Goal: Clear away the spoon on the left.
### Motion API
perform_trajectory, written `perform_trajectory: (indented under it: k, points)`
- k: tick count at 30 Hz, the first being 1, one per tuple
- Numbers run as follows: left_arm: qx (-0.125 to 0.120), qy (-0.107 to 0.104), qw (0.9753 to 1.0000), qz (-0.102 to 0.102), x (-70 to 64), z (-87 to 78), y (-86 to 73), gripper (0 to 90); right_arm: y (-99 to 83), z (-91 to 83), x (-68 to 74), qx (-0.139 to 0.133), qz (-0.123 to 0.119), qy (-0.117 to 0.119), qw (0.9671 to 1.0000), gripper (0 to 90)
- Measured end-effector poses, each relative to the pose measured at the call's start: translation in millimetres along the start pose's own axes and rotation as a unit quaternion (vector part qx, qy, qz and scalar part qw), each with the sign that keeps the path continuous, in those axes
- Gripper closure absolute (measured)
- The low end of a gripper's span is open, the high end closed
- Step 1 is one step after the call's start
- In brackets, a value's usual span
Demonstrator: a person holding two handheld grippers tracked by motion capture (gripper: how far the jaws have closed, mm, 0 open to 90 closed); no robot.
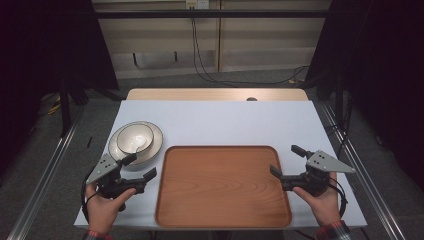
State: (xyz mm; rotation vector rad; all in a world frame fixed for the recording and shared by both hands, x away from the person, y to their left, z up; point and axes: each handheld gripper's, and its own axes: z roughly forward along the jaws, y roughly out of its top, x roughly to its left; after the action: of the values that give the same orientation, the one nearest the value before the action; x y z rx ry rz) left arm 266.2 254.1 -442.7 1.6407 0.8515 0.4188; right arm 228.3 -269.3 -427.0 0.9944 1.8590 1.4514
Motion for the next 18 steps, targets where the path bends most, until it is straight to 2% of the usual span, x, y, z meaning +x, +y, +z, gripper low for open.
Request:
perform_trajectory:
  k: [2,4,6,9,12,14,16,18]
  points:
    - [0.005,0.008,1.0,0.002,0.7,-0.2,-0.3,5.6,0.0,-0.3,-0.1,-0.003,0.005,0.002,1.0,1.1]
    - [0.003,0.013,0.9999,0.003,2.3,-1.4,0.2,5.6,0.5,-1.2,0.0,-0.003,-0.003,-0.003,1.0,1.1]
    - [0.001,0.011,0.9999,-0.002,4.4,-1.5,0.0,5.7,0.9,-1.3,-0.2,-0.011,0.011,0.005,0.9999,1.2]
    - [0.005,0.023,0.9997,-0.004,6.6,-1.4,-0.1,6.0,0.6,-1.8,-0.8,-0.006,-0.001,-0.001,1.0,1.1]
    - [0.008,0.03,0.9995,-0.006,9.6,-2.2,-0.2,6.1,0.3,-1.3,-1.7,-0.01,0.01,0.011,0.9998,1.2]
    - [0.006,0.04,0.9991,-0.012,11.1,-2.5,-0.5,6.8,1.0,-1.6,-1.2,-0.01,0.004,0.008,0.9999,1.2]
    - [0.008,0.035,0.9993,-0.013,14.4,-3.3,-0.2,8.8,1.1,-2.2,-1.0,-0.012,0.009,0.007,0.9999,1.2]
    - [0.01,0.047,0.9988,-0.01,16.9,-4.2,0.3,10.7,1.0,-2.3,-0.6,-0.011,0.005,0.006,0.9999,1.2]
